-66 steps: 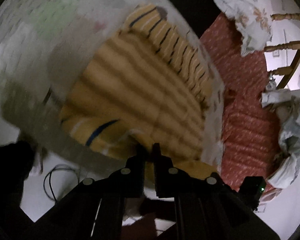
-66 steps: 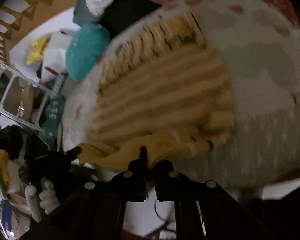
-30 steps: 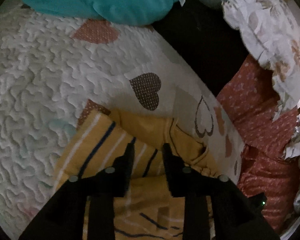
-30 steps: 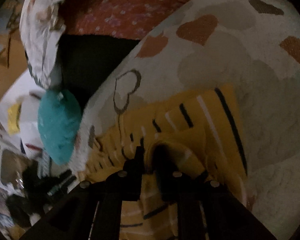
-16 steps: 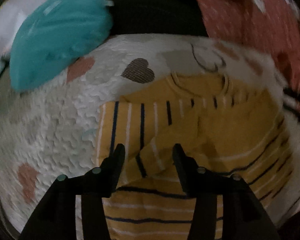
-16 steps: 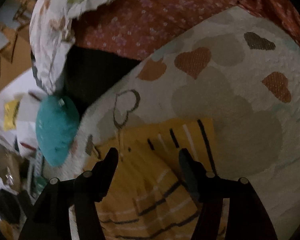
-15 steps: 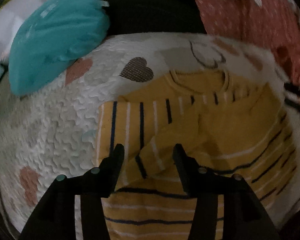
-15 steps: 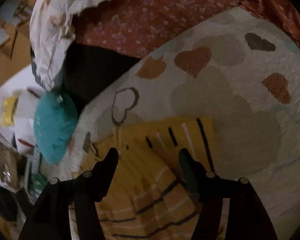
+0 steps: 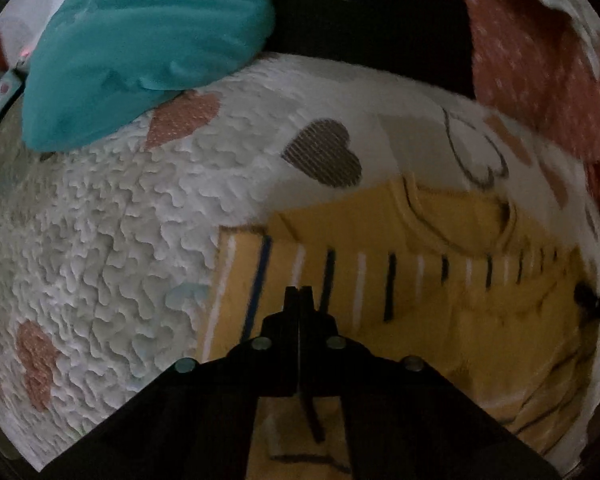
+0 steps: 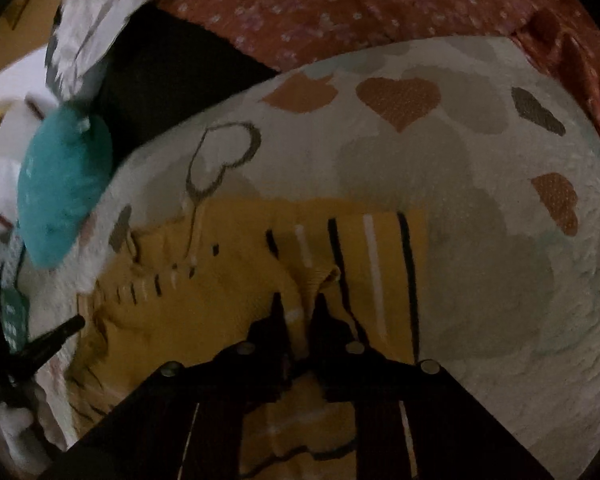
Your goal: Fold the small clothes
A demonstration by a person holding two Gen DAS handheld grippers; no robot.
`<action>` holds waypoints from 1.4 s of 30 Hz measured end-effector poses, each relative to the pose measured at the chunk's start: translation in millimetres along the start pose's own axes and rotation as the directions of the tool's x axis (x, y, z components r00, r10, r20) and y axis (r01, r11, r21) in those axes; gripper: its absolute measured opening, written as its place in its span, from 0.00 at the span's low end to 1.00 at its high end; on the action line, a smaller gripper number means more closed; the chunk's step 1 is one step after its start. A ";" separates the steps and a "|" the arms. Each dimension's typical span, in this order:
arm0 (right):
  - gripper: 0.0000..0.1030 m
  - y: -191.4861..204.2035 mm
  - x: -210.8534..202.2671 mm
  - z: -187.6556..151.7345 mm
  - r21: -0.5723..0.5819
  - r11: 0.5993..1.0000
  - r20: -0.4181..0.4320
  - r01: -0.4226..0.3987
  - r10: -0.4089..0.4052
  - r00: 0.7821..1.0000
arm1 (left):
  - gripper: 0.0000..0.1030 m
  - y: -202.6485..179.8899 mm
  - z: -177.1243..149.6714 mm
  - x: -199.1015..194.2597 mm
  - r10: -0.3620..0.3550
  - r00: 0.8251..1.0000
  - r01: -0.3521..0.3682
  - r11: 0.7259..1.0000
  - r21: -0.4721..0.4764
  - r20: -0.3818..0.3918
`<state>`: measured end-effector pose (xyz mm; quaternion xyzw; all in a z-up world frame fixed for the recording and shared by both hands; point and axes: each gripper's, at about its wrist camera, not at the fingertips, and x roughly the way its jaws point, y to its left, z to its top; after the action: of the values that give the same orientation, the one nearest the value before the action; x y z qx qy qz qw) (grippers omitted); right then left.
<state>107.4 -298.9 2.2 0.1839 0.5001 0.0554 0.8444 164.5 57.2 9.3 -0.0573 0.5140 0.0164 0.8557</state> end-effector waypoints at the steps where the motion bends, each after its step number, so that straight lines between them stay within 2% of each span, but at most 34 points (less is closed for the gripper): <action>1: 0.12 -0.9 2.3 0.6 0.005 1.000 0.001 0.003 -0.003 1.000 | 0.00 1.4 2.3 1.4 0.005 1.000 -0.005 1.000 -0.012 -0.001; 5: 0.12 0.6 7.2 1.5 0.001 1.000 0.008 0.018 -0.018 1.000 | 0.00 7.1 7.2 9.2 0.010 0.999 -0.012 0.999 -0.053 -0.041; 7: 0.12 1.7 8.1 2.0 -0.003 1.000 0.006 0.019 -0.019 1.000 | 0.01 4.5 8.1 2.1 -0.023 0.999 0.022 0.999 -0.029 -0.045; 8: 0.12 1.0 8.8 2.3 -0.001 1.000 0.003 0.017 -0.017 1.000 | 0.04 -1.4 7.0 -6.9 -0.040 0.999 0.041 0.999 0.026 -0.034; 9: 0.12 0.2 9.8 2.8 0.003 1.000 -0.002 0.012 -0.012 1.000 | 0.15 -5.8 4.5 -12.8 -0.038 0.999 0.040 0.997 0.073 -0.024; 10: 0.13 -1.3 10.6 3.4 0.007 1.000 -0.006 0.007 -0.007 1.000 | 0.35 -12.3 -1.1 -20.8 -0.025 1.000 0.025 0.989 0.143 0.000; 12: 0.15 -4.8 11.3 3.7 0.024 1.000 -0.015 -0.008 0.008 1.000 | 0.52 -21.1 -15.7 -30.5 -0.008 0.999 -0.004 0.966 0.257 0.045; 14: 0.15 -7.1 10.6 4.0 0.037 0.999 -0.019 -0.019 0.020 1.000 | 0.52 -26.4 -30.6 -31.6 0.004 0.999 -0.017 0.937 0.348 0.040; 18: 0.16 -6.0 7.1 2.9 0.044 0.999 -0.017 -0.027 0.028 0.999 | 0.52 -27.3 -50.4 -23.7 0.026 0.999 -0.034 0.899 0.436 0.026; 21: 0.16 -5.5 5.7 2.0 0.053 0.998 -0.015 -0.028 0.029 0.999 | 0.52 -27.6 -52.9 -17.6 0.022 0.999 -0.030 0.894 0.446 0.024; 23: 0.16 -5.5 5.2 2.0 0.062 0.998 -0.014 -0.032 0.033 0.999 | 0.52 -27.5 -51.6 -14.1 -0.003 1.000 -0.001 0.897 0.442 0.008; 26: 0.16 -5.1 4.4 2.8 0.062 0.997 -0.017 -0.037 0.038 0.999 | 0.51 -22.8 -44.6 -21.5 -0.087 0.996 0.086 0.909 0.409 -0.016; 27: 0.16 -5.1 4.3 3.2 0.059 0.998 -0.017 -0.038 0.039 0.999 | 0.51 -22.3 -43.0 -30.6 -0.134 0.991 0.126 0.906 0.404 -0.007; 30: 0.16 -6.9 4.3 3.4 0.066 0.997 -0.018 -0.042 0.043 0.999 | 0.51 -28.1 -46.0 -39.2 -0.178 0.984 0.161 0.892 0.423 0.002; 32: 0.17 -6.8 3.5 2.9 0.071 0.997 -0.015 -0.042 0.043 0.999 | 0.51 -36.6 -51.2 -36.5 -0.170 0.985 0.156 0.879 0.451 -0.009; 33: 0.17 -6.0 2.8 2.8 0.070 0.997 -0.014 -0.041 0.042 0.999 | 0.51 -42.5 -54.9 -30.0 -0.143 0.989 0.136 0.870 0.473 -0.021; 35: 0.17 -4.2 -0.3 2.8 0.070 0.996 -0.005 -0.046 0.047 0.999 | 0.36 -47.1 -57.7 -19.8 -0.101 0.994 0.105 0.866 0.490 -0.035; 36: 0.17 -3.3 -2.3 2.7 0.070 0.996 0.000 -0.050 0.050 0.999 | 0.25 -48.0 -57.1 -12.0 -0.081 0.995 0.097 0.870 0.484 -0.054; 38: 0.17 -1.7 -7.0 2.6 0.069 0.996 0.013 -0.057 0.057 0.998 | 0.13 -44.7 -53.9 -7.8 -0.076 0.996 0.093 0.885 0.457 -0.055; 39: 0.17 -1.1 -9.1 2.5 0.068 0.996 0.020 -0.060 0.059 0.998 | 0.06 -40.6 -48.5 -6.5 -0.066 0.997 0.080 0.900 0.427 -0.047; 42: 0.17 0.6 -13.4 2.8 0.069 0.995 0.035 -0.074 0.072 0.997 | 0.06 -19.1 -29.2 -4.2 -0.098 0.994 0.105 0.953 0.283 -0.039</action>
<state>103.3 -302.8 14.6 0.2323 0.4808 0.0656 0.8429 138.5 35.0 1.0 0.0397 0.5177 -0.1025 0.8484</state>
